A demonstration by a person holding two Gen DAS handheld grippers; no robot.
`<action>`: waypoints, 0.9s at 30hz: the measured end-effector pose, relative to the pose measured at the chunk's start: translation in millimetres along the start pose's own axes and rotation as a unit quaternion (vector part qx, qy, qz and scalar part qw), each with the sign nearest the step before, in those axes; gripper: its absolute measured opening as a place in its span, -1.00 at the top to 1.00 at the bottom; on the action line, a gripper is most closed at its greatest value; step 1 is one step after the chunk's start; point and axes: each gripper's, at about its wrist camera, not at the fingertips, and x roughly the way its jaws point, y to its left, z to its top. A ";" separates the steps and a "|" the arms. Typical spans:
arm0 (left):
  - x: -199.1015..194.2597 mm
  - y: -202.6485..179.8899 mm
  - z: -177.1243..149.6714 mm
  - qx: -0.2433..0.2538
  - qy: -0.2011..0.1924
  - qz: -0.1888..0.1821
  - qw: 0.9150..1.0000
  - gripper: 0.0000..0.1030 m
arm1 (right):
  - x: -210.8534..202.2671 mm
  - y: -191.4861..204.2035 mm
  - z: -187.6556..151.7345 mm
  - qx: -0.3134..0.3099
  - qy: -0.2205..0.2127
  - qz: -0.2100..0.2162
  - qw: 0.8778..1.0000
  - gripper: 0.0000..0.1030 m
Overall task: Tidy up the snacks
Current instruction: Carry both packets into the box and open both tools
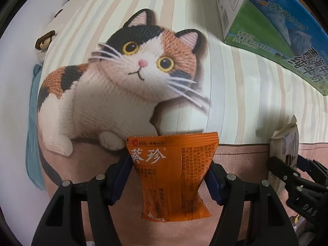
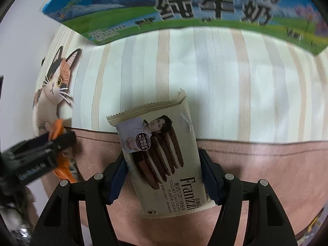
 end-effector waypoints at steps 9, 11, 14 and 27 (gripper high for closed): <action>3.5 19.9 -17.7 -0.017 0.014 -0.041 0.999 -0.42 | -5.5 -18.6 -11.2 0.016 0.017 0.010 1.000 -0.53; 2.7 18.6 -26.4 -0.012 0.008 -0.026 1.000 -0.38 | 4.2 -10.7 -16.3 0.008 0.013 0.000 1.000 -0.53; -3.8 9.0 -40.4 -0.006 -0.005 0.004 1.000 0.04 | 8.5 -6.1 -18.4 -0.007 0.000 -0.032 0.999 -0.30; -104.4 -45.9 -42.0 0.017 -0.078 -0.063 0.995 0.12 | -66.2 -26.4 -39.5 0.002 -0.063 0.045 0.997 -0.21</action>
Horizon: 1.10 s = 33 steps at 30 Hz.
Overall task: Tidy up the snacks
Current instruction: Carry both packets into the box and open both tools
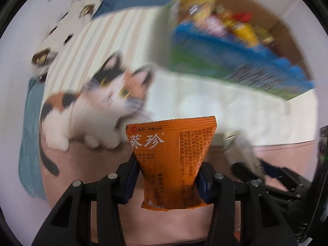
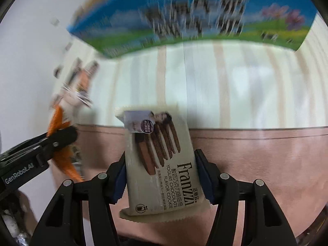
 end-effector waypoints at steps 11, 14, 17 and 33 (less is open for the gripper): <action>-58.5 -105.2 152.9 0.074 -0.044 -0.093 0.992 0.11 | -155.8 -33.1 93.8 0.028 -0.115 0.068 0.991 -0.21; -43.7 -121.0 196.2 0.085 -0.026 -0.081 0.993 0.11 | -170.1 -53.2 138.1 0.039 -0.131 0.054 0.989 -0.21; -11.8 -125.6 239.4 0.083 0.008 -0.071 0.994 0.11 | -160.6 -65.3 182.8 0.048 -0.126 0.034 0.990 -0.21; 94.3 -130.3 302.9 0.069 0.093 -0.036 0.993 -0.65 | -60.2 -92.7 275.5 0.058 -0.044 -0.064 0.995 -0.75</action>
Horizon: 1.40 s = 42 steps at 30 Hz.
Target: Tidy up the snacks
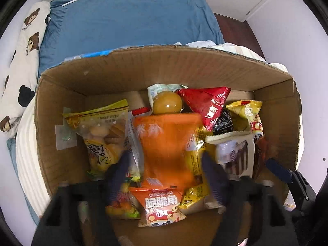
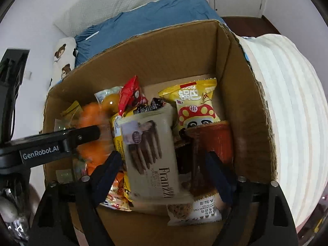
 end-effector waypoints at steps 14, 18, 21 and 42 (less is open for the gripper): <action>-43.4 -2.2 -44.1 0.007 -0.063 -0.002 0.998 -0.82 | -33.8 -0.1 -26.1 -0.020 -0.018 -0.040 0.999 -0.92; -54.4 -5.0 -61.6 0.010 -0.076 0.001 0.997 -0.82 | -42.9 -3.0 -38.2 -0.019 -0.020 -0.039 0.999 -0.92; -65.5 -6.5 -75.5 0.006 -0.092 0.008 0.996 -0.82 | -57.2 -5.2 -48.4 -0.017 -0.029 -0.031 0.999 -0.92; -175.8 -33.4 -248.9 0.004 -0.266 0.045 0.963 -0.82 | -209.8 -4.8 -177.5 -0.054 -0.167 -0.003 0.985 -0.92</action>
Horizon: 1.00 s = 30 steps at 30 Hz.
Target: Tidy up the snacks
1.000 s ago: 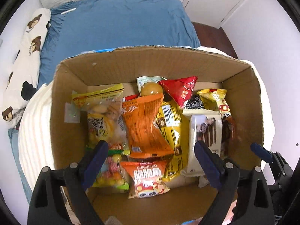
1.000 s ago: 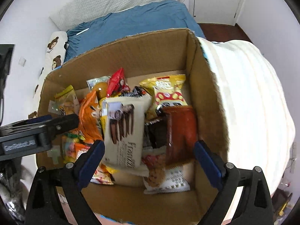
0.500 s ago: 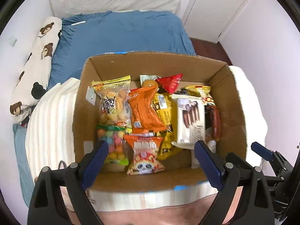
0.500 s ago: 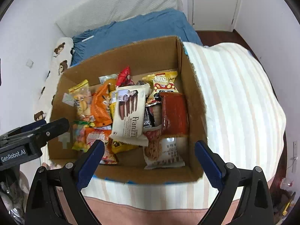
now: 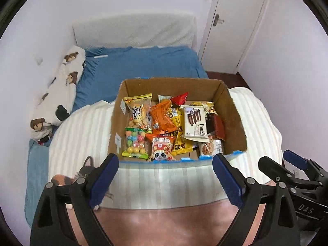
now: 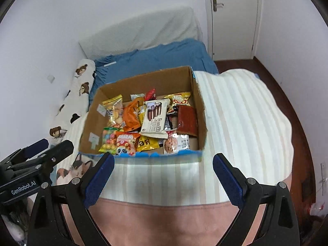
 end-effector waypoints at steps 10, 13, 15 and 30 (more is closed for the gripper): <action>-73.2 -11.8 -40.6 0.018 -0.066 0.029 0.997 -0.82 | -89.5 5.7 -44.2 -0.020 -0.059 -0.001 0.998 -0.92; -92.4 -13.9 -50.2 0.022 -0.082 0.036 0.996 -0.82 | -111.4 9.4 -54.7 -0.030 -0.075 -0.005 0.997 -0.92; -103.5 -14.8 -55.5 0.023 -0.089 0.037 0.995 -0.82 | -124.3 11.3 -60.8 -0.035 -0.083 -0.006 0.996 -0.92; -135.8 -8.3 -72.5 -0.005 -0.116 0.033 0.993 -0.82 | -172.3 10.9 -83.0 -0.041 -0.111 -0.016 0.993 -0.98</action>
